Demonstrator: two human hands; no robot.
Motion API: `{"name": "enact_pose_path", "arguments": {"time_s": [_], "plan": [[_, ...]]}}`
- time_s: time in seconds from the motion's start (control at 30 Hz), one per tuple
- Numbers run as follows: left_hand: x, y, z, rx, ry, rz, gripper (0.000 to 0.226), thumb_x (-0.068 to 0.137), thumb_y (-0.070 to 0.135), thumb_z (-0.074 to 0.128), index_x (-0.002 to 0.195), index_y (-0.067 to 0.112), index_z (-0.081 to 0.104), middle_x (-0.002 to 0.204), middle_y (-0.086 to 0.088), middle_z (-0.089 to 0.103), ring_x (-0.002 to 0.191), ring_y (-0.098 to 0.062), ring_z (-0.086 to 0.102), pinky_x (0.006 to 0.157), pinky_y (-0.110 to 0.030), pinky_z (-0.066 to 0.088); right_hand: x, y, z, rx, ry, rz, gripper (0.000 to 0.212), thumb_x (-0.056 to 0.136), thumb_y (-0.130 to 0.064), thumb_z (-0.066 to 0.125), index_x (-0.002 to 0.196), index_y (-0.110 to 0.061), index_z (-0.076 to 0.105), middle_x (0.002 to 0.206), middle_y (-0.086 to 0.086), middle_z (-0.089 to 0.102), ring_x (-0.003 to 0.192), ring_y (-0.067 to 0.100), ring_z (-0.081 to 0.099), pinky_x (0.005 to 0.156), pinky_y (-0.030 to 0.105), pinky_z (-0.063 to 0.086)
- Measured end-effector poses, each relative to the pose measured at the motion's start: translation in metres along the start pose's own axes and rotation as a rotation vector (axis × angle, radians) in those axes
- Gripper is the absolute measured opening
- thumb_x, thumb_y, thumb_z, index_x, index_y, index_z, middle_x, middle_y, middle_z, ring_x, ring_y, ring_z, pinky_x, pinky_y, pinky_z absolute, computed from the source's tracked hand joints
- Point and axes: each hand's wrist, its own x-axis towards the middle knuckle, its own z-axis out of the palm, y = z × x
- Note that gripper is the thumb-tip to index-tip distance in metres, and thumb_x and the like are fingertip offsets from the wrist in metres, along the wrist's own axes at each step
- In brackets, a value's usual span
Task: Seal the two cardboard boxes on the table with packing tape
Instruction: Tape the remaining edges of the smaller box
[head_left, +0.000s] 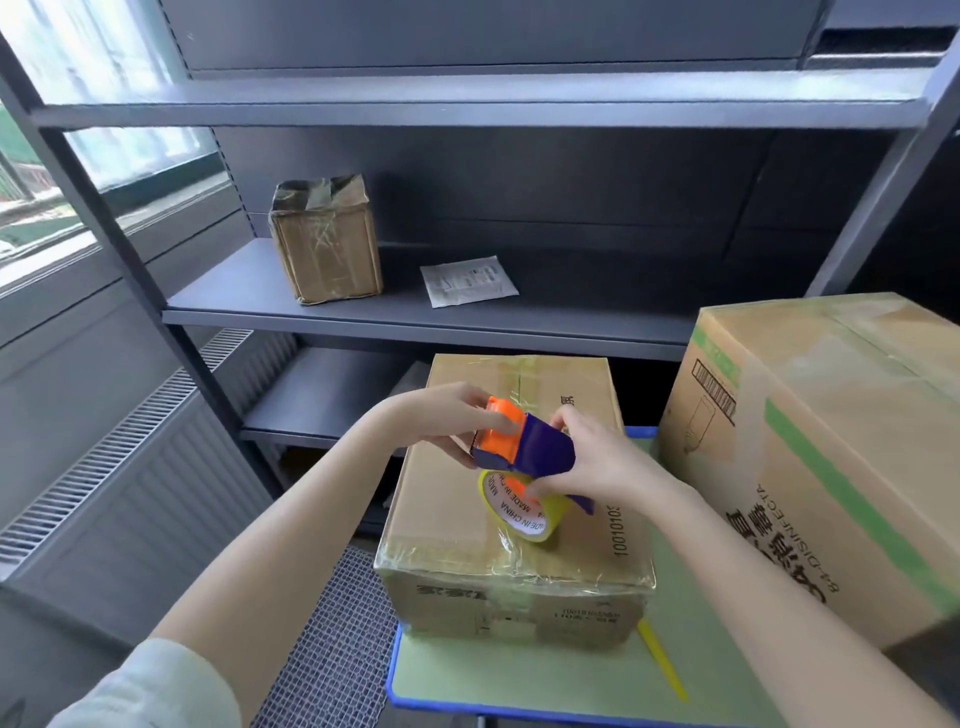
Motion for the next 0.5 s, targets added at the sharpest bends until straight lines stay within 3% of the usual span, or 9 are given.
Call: {"name": "enact_pose_path", "arguments": {"time_s": [0.13,0.23,0.3,0.4,0.5], "plan": [[0.004,0.007,-0.002,0.078,-0.013,-0.041,0.037,0.087,0.031,0.063,0.118,0.011,0.055,0.108,-0.012,0.066,0.092,-0.026,0.069,0.082,-0.040,0.057,-0.003,-0.004,0.000,-0.085,0.009,0.046,0.067,0.058,-0.068,0.070,0.095,-0.025,0.035,0.085,-0.012,0.056,0.073,0.008,0.057,0.058,0.030,0.050],[0.007,0.014,-0.005,0.158,0.004,-0.068,0.040,0.086,0.031,0.065,0.119,0.012,0.052,0.108,-0.008,0.062,0.089,-0.025,0.068,0.075,-0.037,0.059,-0.007,-0.014,0.010,-0.120,0.025,0.082,0.074,0.057,-0.070,0.070,0.094,-0.022,0.028,0.083,-0.012,0.052,0.071,0.009,0.056,0.050,0.026,0.041],[0.008,0.018,-0.007,0.199,-0.018,-0.071,0.040,0.085,0.032,0.066,0.118,0.014,0.052,0.108,-0.007,0.060,0.088,-0.024,0.068,0.072,-0.035,0.060,-0.011,-0.019,0.021,-0.111,0.060,0.096,0.078,0.057,-0.068,0.072,0.098,-0.021,0.026,0.093,-0.008,0.050,0.081,0.015,0.058,0.055,0.028,0.047],[0.011,0.023,-0.011,0.251,-0.071,-0.075,0.040,0.084,0.032,0.067,0.117,0.016,0.052,0.109,-0.006,0.060,0.085,-0.023,0.068,0.065,-0.031,0.059,-0.013,-0.019,0.029,-0.122,0.140,0.093,0.074,0.061,-0.064,0.071,0.098,-0.018,0.026,0.101,-0.002,0.042,0.083,0.016,0.053,0.056,0.027,0.045],[0.016,0.025,-0.012,0.268,-0.095,-0.073,0.039,0.083,0.032,0.069,0.114,0.017,0.053,0.104,-0.006,0.061,0.079,-0.021,0.069,0.059,-0.027,0.057,-0.009,-0.016,0.021,-0.208,0.125,0.107,0.065,0.065,-0.050,0.075,0.094,-0.020,0.025,0.093,-0.003,0.044,0.078,0.016,0.048,0.053,0.024,0.036]]}}
